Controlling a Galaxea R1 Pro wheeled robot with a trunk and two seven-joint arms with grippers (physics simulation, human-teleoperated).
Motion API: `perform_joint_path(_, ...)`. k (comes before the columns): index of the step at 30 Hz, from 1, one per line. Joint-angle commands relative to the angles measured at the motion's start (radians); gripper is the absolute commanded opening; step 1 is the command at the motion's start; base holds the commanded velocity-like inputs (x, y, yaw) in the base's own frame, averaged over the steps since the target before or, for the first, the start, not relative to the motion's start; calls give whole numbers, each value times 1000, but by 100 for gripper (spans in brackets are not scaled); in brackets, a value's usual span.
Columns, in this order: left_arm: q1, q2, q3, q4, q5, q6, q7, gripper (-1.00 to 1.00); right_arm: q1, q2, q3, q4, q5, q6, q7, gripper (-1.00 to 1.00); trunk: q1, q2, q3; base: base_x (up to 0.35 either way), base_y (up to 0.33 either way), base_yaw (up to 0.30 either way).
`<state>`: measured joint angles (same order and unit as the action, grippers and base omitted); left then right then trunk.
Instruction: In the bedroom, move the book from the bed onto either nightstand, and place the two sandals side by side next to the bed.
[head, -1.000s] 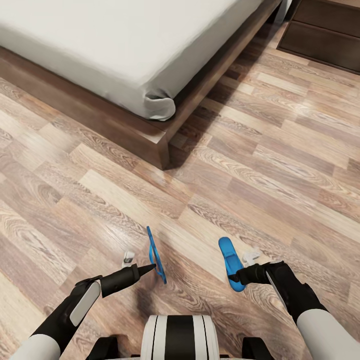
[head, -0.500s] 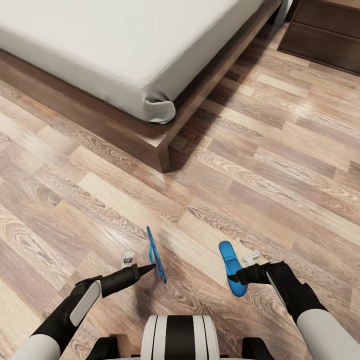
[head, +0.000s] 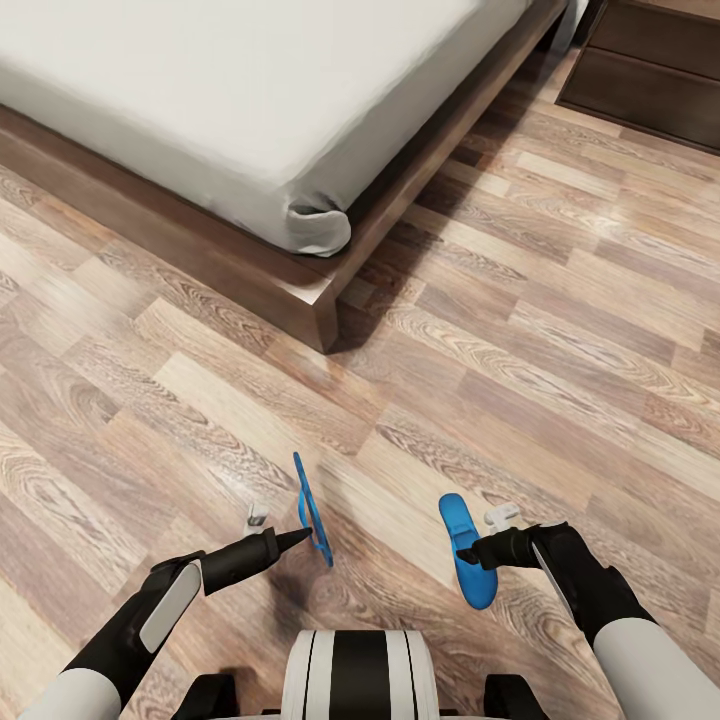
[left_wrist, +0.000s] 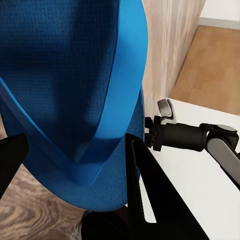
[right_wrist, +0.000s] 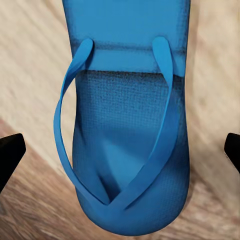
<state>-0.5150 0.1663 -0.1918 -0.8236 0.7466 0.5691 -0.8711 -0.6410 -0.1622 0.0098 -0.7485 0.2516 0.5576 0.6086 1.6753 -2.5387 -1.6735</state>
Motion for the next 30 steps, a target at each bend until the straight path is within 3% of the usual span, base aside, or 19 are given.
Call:
perform_joint_path(1, 0, 1, -3, 0, 9, 8, 1, -100, 0, 0, 1, -2, 9, 2, 7, 100, 0, 0, -4, 0, 0, 0)
perform_joint_path(15, 0, 1, -3, 0, 8, 8, 1, -100, 0, 0, 1, -2, 9, 2, 7, 100, 1, -1, -12, 0, 0, 0)
perform_joint_path(22, 0, 1, -3, 0, 8, 8, 1, -100, 0, 0, 1, -2, 9, 2, 7, 100, 4, -3, -39, 0, 0, 0)
perform_joint_path(30, -1, 1, -3, 0, 8, 7, 1, -100, 0, 0, 1, -2, 9, 2, 7, 100, 4, -3, -39, 0, 0, 0)
